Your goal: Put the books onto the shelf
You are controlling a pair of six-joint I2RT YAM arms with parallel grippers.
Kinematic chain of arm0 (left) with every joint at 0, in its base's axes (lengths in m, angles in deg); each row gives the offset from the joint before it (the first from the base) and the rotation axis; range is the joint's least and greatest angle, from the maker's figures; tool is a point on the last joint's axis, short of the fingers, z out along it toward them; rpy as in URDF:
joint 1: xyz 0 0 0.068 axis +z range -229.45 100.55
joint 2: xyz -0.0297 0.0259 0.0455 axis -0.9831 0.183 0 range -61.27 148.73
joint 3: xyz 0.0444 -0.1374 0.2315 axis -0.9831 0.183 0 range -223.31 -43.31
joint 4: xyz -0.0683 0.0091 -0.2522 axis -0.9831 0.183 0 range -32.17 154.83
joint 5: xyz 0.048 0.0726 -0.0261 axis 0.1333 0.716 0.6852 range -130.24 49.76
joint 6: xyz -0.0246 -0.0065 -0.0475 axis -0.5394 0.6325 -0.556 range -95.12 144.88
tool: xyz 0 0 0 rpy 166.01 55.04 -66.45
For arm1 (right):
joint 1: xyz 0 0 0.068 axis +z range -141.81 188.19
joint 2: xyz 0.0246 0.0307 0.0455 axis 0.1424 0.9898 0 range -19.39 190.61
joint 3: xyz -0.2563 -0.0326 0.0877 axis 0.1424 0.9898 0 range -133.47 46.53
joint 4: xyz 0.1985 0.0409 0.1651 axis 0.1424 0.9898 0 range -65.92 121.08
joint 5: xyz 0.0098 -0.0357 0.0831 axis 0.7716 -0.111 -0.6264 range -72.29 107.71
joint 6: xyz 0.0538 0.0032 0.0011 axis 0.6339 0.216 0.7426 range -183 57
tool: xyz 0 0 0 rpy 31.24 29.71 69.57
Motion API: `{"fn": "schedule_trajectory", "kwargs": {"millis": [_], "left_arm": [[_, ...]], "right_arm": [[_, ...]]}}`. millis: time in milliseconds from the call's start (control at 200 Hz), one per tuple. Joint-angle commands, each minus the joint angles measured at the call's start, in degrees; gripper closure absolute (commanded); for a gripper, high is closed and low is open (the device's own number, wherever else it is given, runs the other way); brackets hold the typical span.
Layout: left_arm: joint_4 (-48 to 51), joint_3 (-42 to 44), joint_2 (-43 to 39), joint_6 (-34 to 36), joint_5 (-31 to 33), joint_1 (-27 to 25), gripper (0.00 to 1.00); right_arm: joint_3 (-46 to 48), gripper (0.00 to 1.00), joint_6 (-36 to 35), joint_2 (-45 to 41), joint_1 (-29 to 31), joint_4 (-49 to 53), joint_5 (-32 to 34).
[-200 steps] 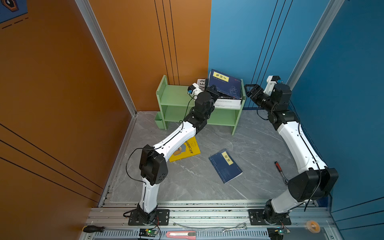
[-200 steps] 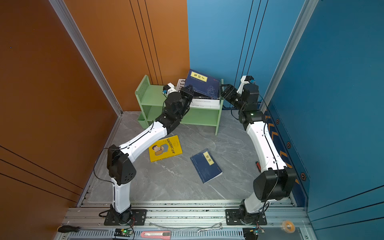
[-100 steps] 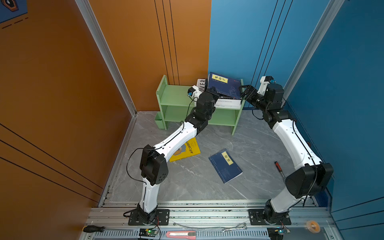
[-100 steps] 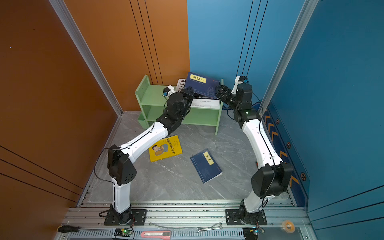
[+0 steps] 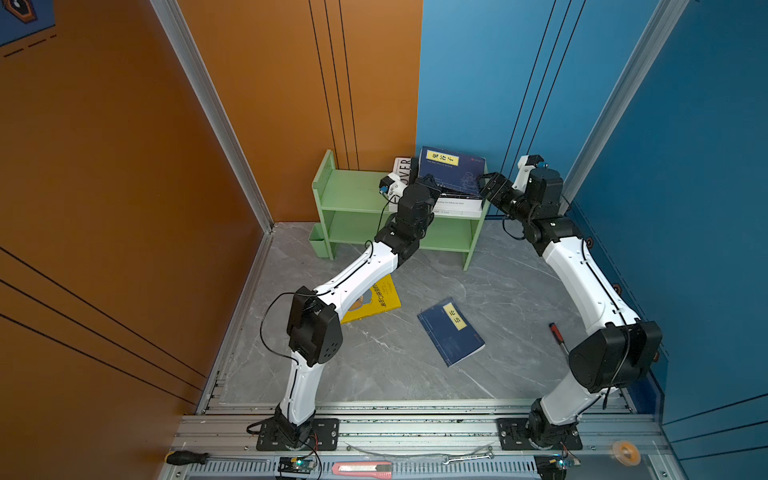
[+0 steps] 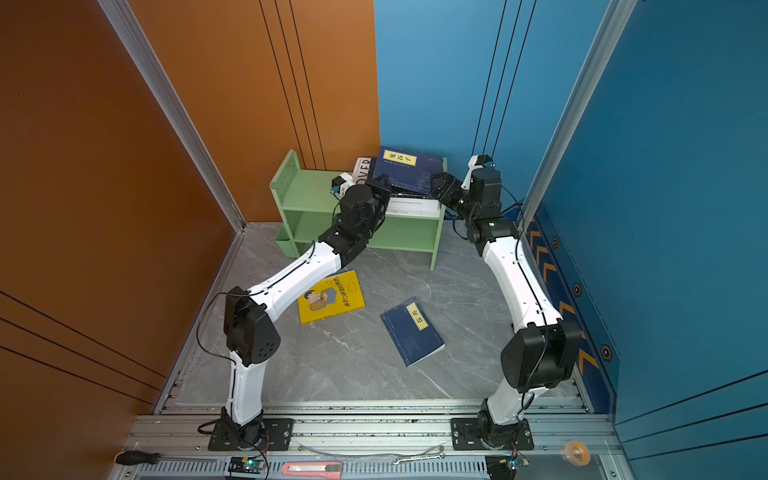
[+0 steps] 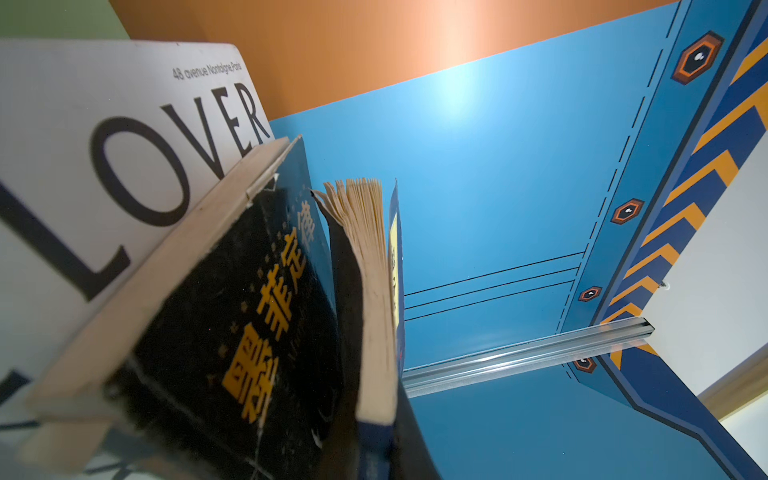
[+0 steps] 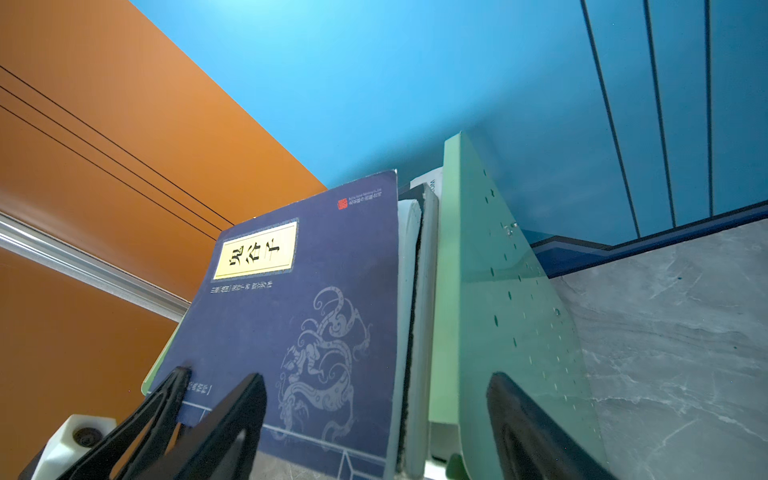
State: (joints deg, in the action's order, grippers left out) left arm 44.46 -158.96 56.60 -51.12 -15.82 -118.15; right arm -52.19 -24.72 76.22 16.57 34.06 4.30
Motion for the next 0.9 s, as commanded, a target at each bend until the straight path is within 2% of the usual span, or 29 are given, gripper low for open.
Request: {"fn": "schedule_trajectory", "kwargs": {"millis": [0,421,596,676,761,896], "left_arm": [[0.1,-2.1,0.2,0.2,-0.5,-0.2,0.93],[0.6,-1.7,0.2,0.6,-0.1,-0.8,0.92],[0.7,-1.4,0.1,0.5,-0.2,-0.9,0.88],[0.7,-0.9,-0.3,0.4,0.0,-0.9,0.82],[1.2,-0.3,-0.9,0.7,0.4,-0.8,0.70],[3.3,1.0,-2.9,1.4,1.9,-0.4,0.42]], "right_arm": [[-2.1,0.14,-1.5,1.3,0.4,0.9,0.7],[-2.0,0.16,-4.2,3.5,1.5,2.4,3.3],[-2.0,0.19,-5.0,4.4,1.7,3.6,4.6],[-1.7,0.20,-5.8,4.2,1.9,4.5,6.6],[-0.4,0.21,-6.4,3.6,2.1,4.6,9.7],[0.7,0.23,-7.3,2.9,2.1,5.0,11.9]]}}
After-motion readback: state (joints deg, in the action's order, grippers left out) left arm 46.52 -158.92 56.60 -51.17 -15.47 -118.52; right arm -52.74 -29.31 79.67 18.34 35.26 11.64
